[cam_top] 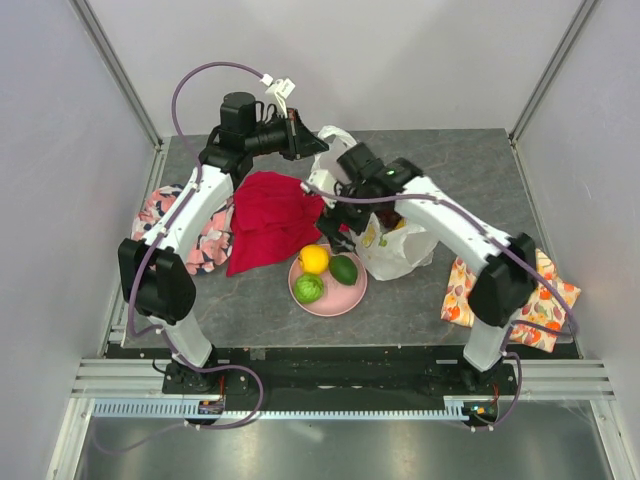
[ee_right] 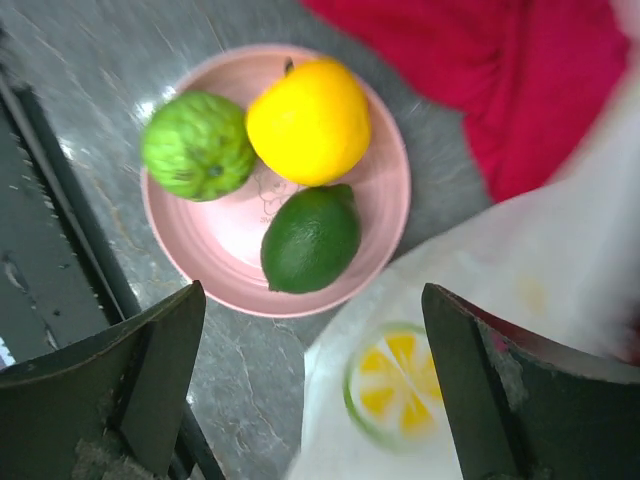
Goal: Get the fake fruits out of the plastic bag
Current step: Place the fake fruit on the plate, then take out the fake fruit from the plastic bag.
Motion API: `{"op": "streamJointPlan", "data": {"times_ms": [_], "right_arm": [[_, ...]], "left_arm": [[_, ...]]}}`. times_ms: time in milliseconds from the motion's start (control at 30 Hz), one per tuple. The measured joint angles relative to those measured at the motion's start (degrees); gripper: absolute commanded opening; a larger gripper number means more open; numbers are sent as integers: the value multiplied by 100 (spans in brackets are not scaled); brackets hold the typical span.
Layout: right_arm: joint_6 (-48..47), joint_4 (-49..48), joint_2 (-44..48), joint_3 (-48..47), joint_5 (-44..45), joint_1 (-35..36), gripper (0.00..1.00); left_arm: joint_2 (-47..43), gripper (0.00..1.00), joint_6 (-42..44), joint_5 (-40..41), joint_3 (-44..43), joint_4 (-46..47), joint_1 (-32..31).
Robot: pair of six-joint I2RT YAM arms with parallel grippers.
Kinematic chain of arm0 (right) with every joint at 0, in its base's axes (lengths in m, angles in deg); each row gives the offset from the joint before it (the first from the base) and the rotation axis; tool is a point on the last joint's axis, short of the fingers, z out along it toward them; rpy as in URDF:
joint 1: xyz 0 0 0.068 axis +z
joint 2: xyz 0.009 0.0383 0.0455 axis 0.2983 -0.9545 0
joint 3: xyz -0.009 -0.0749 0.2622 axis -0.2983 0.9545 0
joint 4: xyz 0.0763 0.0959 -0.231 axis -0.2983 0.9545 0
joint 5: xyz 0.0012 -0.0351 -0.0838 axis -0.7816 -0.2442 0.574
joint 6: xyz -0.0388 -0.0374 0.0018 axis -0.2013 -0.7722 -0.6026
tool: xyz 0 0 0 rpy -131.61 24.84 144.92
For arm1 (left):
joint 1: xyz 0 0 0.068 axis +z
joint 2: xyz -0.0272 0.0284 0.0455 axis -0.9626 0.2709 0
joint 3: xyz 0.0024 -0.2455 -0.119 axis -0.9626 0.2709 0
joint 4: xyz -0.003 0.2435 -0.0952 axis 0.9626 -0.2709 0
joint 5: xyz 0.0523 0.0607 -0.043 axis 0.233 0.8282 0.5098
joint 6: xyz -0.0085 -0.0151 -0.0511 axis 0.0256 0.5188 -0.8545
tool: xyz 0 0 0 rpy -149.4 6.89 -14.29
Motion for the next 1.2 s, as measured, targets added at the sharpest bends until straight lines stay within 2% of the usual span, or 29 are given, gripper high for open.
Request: {"op": "streamJointPlan", "data": {"times_ms": [33, 233, 367, 467, 700, 733, 833, 933, 1067, 1200], "right_arm": [[-35, 85, 247, -136, -37, -22, 94], [-81, 258, 1329, -699, -192, -186, 70], [55, 162, 1193, -555, -264, -448, 54], [249, 26, 619, -417, -190, -660, 51], [723, -350, -780, -522, 302, -1001, 55], [743, -339, -966, -647, 339, -1049, 62], [951, -446, -1550, -1163, 560, -1191, 73], [1067, -619, -1954, -1552, 765, -1287, 79], [1180, -776, -2304, -1814, 1054, -1338, 84], [1276, -905, -2704, -2070, 1252, -1305, 83]], "left_arm": [[0, 2, -2, 0, 0, 2, 0], [4, 2, -2, -4, 11, 7, 0], [4, 2, -4, -42, 90, 11, 0], [4, 2, -7, -98, 142, 7, 0], [4, 2, 17, -7, 345, 42, 55], [4, 2, 17, 96, 367, 111, 63], [-15, 2, 7, 33, 481, 155, 105], [-24, 2, 7, -20, 616, 168, 22], [-55, 2, 9, -59, 894, 149, -57], [-55, 2, 11, -52, 1005, 131, -76]]}}
